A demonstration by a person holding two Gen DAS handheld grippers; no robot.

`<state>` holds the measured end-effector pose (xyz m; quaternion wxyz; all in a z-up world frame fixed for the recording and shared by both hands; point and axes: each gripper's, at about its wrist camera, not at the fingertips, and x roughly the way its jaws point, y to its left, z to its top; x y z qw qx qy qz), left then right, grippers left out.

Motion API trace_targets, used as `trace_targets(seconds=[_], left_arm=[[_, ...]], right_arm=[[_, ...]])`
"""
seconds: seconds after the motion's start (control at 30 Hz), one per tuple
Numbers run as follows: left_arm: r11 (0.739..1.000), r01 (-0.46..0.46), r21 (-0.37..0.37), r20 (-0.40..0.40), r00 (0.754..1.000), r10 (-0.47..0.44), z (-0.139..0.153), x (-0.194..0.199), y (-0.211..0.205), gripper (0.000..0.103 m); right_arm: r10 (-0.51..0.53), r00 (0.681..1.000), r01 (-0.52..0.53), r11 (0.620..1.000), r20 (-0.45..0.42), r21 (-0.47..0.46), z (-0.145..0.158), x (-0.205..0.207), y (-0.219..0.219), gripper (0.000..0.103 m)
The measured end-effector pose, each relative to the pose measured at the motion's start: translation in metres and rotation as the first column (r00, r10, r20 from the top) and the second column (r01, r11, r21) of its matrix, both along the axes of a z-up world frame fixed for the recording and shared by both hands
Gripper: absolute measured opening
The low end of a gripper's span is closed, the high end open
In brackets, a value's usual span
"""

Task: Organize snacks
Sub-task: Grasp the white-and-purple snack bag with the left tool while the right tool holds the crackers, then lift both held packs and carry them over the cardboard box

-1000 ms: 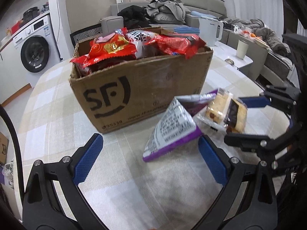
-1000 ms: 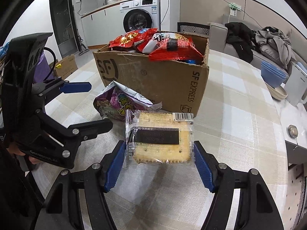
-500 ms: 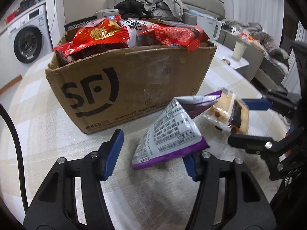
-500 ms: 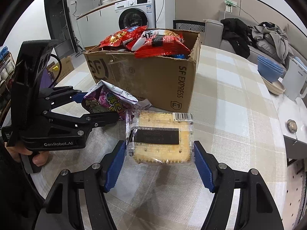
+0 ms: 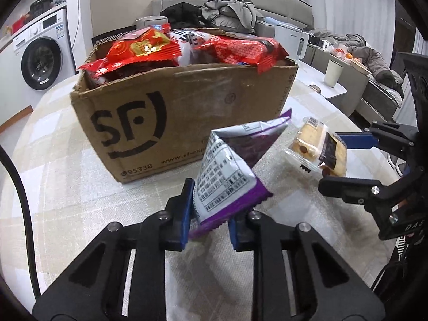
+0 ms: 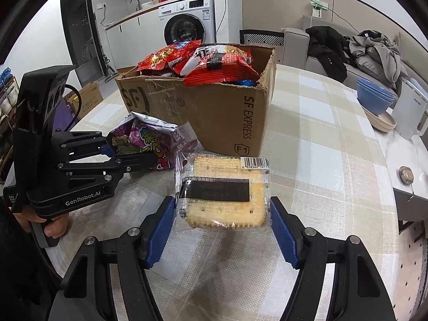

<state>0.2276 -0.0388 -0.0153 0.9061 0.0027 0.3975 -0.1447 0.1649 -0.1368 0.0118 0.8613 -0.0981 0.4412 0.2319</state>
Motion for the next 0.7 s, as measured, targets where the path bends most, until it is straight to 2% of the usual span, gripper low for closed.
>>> trace_targets(seconds=[0.43,0.7], left_arm=[[1.0,-0.002,-0.007,0.021,1.0,0.003,0.002,-0.016,0.01,0.017],[1.0,-0.007,-0.028,0.054,0.999,0.008,0.018,-0.031,0.016,0.017]], right_arm=[[0.002,1.0,-0.002,1.0,0.014,0.016,0.007,-0.003,-0.001,0.071],[-0.002,0.999,0.001,0.999,0.033,0.043,0.016,-0.006,-0.005,0.071]])
